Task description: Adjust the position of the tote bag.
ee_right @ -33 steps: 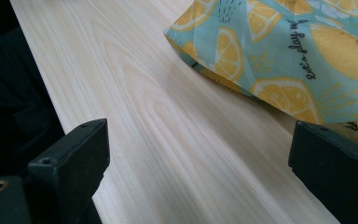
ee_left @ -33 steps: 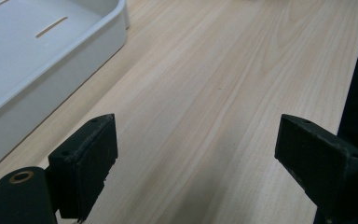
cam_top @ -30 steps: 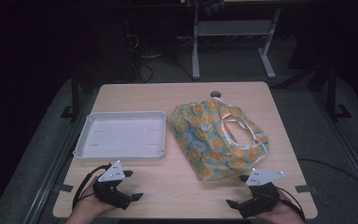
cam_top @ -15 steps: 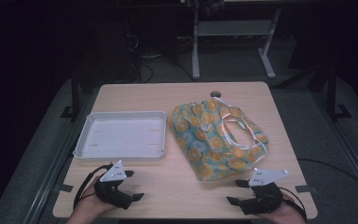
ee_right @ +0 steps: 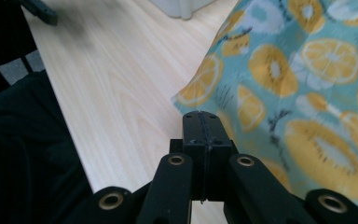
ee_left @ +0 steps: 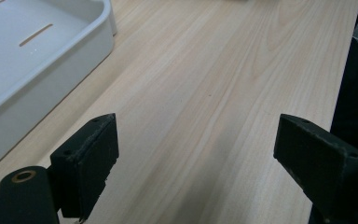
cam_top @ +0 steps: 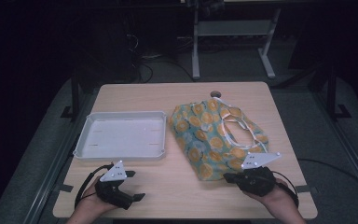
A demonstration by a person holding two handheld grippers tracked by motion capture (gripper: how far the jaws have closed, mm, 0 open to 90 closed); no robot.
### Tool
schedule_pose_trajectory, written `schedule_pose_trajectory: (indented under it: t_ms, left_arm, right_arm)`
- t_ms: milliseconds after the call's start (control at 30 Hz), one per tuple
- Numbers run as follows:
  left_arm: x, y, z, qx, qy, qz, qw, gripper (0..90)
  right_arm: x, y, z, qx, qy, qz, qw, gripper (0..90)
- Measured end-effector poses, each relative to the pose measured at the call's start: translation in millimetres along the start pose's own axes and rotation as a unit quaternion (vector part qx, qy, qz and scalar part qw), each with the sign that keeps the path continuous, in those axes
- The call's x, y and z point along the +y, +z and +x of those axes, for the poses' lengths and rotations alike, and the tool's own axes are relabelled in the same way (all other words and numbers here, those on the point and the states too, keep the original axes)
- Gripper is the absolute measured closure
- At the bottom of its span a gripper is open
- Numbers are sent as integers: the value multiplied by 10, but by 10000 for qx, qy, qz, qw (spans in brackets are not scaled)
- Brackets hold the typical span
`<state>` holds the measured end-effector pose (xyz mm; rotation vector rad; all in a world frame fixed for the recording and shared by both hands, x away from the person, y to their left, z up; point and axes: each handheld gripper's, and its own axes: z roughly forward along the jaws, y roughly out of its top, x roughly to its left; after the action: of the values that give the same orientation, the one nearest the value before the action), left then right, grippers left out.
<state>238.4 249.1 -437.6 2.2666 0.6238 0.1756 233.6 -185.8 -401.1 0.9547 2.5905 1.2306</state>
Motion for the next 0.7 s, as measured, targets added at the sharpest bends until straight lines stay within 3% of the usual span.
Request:
schedule_pose_trajectory:
  t_ms: [467,700]
  left_arm:
    - [-21,-13,13,20,-16,-28,10000,136]
    - [-16,-15,3,2,35,2,10000,136]
  right_arm:
    - [436,201,-212,-287,-202,-6,9994,897]
    - [469,321,-285,-424,-143,124,9989,897]
